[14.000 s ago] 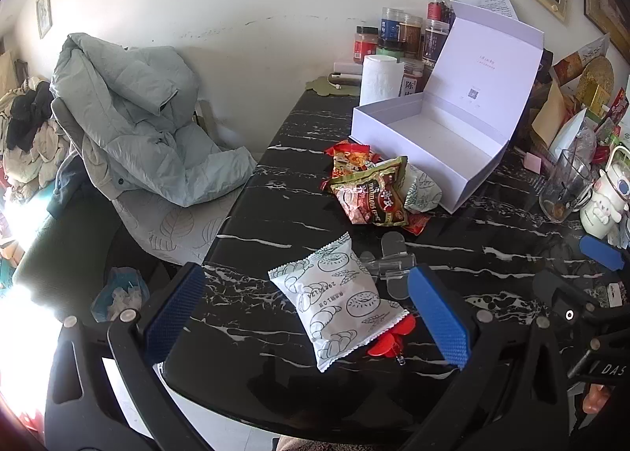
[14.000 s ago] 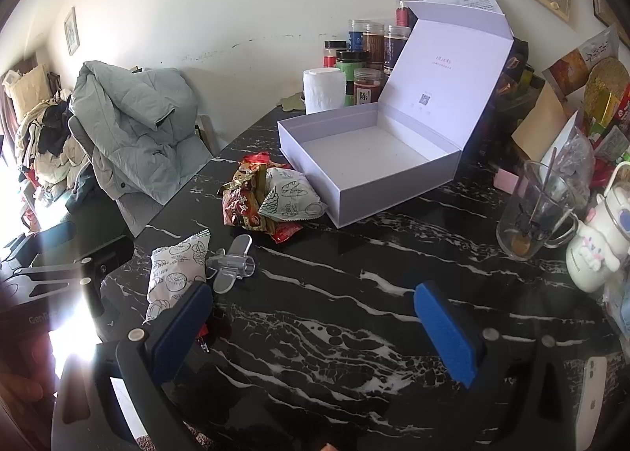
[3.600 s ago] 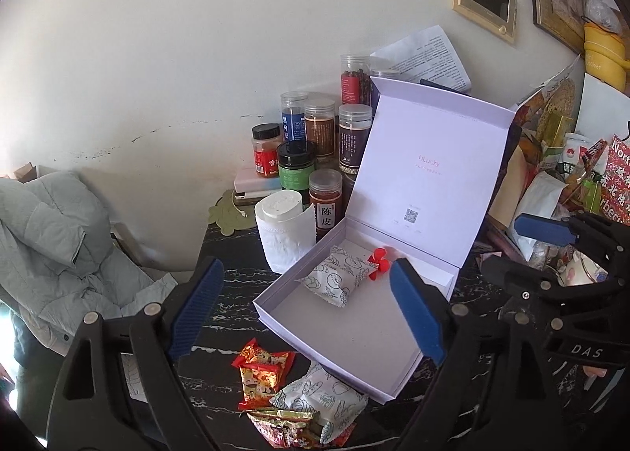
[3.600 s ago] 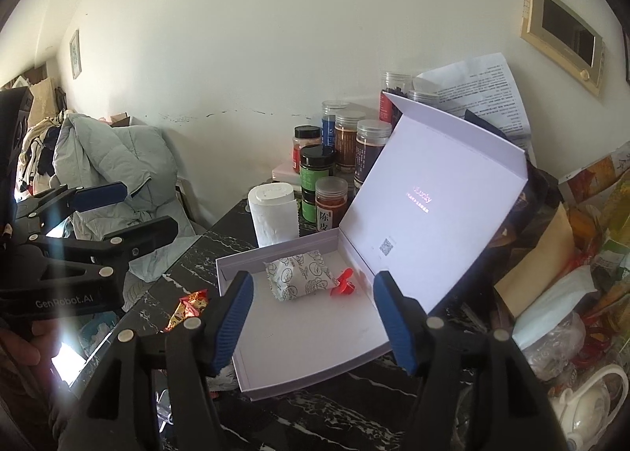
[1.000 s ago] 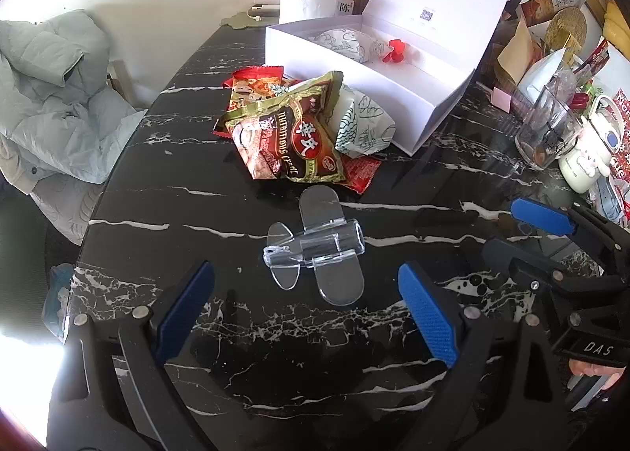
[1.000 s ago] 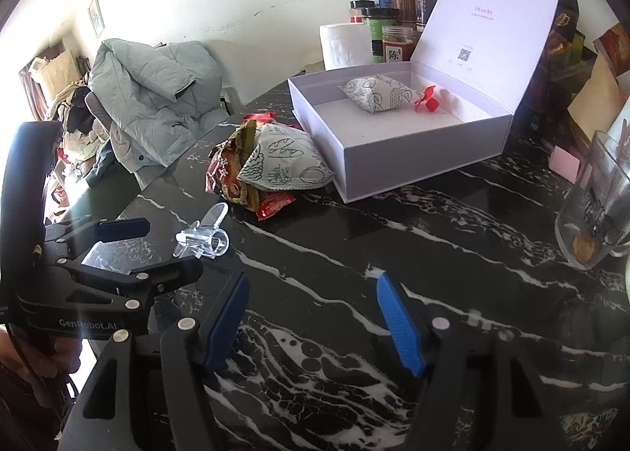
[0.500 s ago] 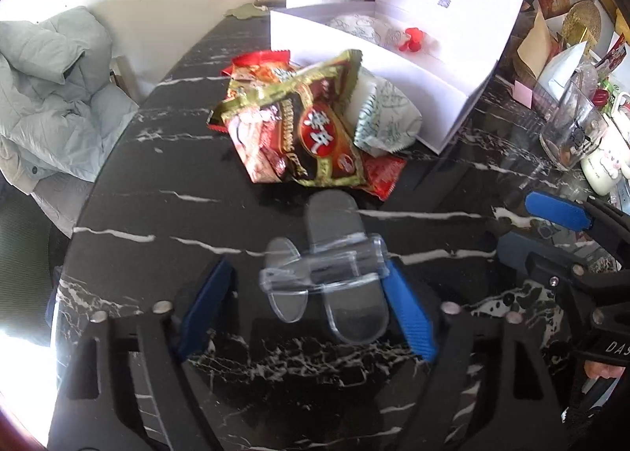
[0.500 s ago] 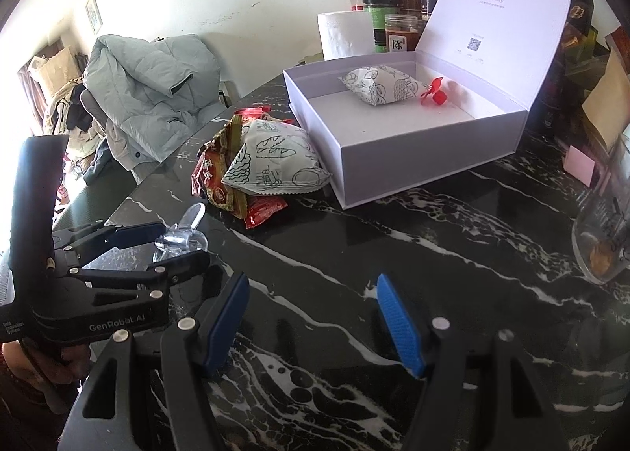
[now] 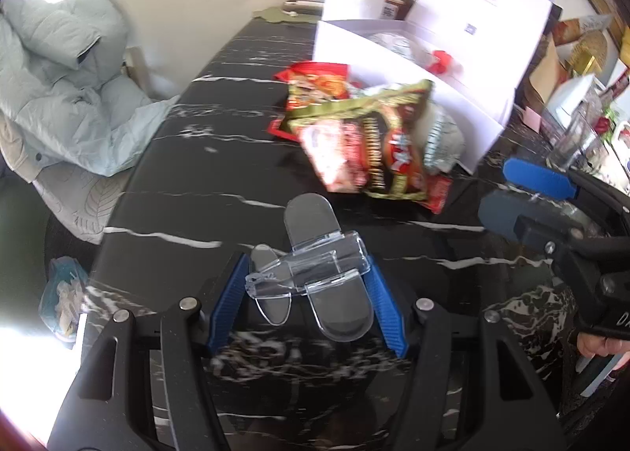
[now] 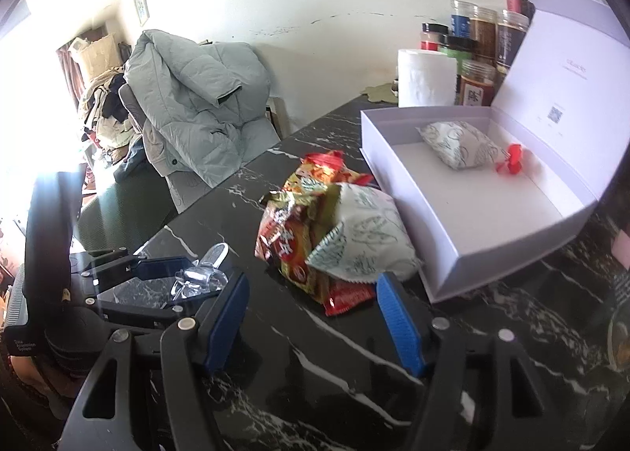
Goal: Organize objects
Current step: 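Lift the airplane with the left gripper while the right grasps the red-and-gold snack bag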
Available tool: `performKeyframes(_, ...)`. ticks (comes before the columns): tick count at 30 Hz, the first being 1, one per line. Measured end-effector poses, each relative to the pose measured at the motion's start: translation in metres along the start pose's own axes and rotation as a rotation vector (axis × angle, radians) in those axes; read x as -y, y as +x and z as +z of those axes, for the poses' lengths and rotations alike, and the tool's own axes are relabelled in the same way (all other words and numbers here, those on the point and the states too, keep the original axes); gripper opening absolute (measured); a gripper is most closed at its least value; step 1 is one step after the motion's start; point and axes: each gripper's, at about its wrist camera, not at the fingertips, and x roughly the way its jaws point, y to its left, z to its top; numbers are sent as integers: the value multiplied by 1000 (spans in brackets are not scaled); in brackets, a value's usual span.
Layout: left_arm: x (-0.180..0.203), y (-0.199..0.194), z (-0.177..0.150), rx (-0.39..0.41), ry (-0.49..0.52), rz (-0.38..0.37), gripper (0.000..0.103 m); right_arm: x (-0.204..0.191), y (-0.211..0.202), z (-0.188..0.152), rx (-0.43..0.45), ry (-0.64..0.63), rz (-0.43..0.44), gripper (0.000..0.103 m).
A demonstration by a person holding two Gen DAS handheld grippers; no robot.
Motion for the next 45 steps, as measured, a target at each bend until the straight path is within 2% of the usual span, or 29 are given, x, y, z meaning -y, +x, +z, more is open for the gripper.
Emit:
performKeyframes(6, -33, -4, 3, 3, -59, 26, 59, -11, 23, 28, 50, -27, -40, 68)
performKeyframes(11, -51, -4, 4, 10, -71, 37, 59, -16, 41, 41, 34, -70, -34, 68)
performKeyframes(12, -53, -4, 4, 11, -70, 40, 59, -16, 42, 40, 35, -72, -34, 61)
performKeyframes(13, -54, -4, 5, 13, -67, 43, 59, -17, 45, 41, 30, -75, -31, 43)
performKeyframes(15, -55, -3, 5, 16, -63, 48, 59, -19, 48, 40, 12, -78, -22, 30)
performKeyframes(20, -57, -4, 5, 20, -66, 41, 59, -34, 42, 31, 15, -139, -13, 28)
performKeyframes(25, -57, -6, 3, 16, -71, 42, 59, -44, 31, 21, 15, -158, -2, 18)
performKeyframes(34, -45, -17, -12, 4, -62, -5, 59, -39, -5, -9, -1, -144, -56, 18)
performKeyframes(45, 15, -24, -30, -19, 49, -96, 59, -17, -65, -60, -20, -92, -129, 18)
